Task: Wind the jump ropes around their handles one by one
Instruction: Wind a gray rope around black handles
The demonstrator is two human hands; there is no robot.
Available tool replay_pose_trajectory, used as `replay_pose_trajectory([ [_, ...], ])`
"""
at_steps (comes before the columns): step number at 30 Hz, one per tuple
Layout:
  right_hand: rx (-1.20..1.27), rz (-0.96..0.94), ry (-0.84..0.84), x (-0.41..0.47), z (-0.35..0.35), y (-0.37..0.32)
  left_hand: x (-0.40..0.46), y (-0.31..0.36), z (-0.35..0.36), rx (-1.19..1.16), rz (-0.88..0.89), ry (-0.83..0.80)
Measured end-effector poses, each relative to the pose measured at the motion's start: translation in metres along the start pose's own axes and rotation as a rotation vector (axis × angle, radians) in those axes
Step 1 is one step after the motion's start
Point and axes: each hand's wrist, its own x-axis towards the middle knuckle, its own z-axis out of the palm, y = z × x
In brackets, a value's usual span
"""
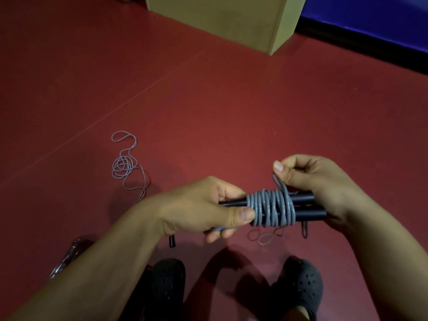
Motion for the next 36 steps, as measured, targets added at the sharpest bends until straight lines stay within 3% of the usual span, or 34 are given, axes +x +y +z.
replay_pose_trajectory([
  [4, 0.109, 0.031, 0.056, 0.003, 0.002, 0.001, 0.002, -0.002, -0.002, -0.064, 0.060, 0.108],
  [11, -0.100, -0.041, 0.096, 0.006, 0.008, 0.010, 0.010, -0.002, -0.002, -0.119, 0.077, 0.387],
  [20, -0.308, -0.021, 0.058, 0.006, 0.008, 0.017, 0.015, -0.013, -0.015, -0.112, -0.123, 0.833],
  [29, -0.310, -0.137, 0.095, 0.005, 0.015, 0.012, 0.015, -0.018, -0.016, 0.070, -0.165, 0.864],
  [36, -0.306, -0.285, 0.136, 0.004, 0.017, 0.011, 0.008, -0.015, -0.013, 0.246, -0.231, 0.692],
])
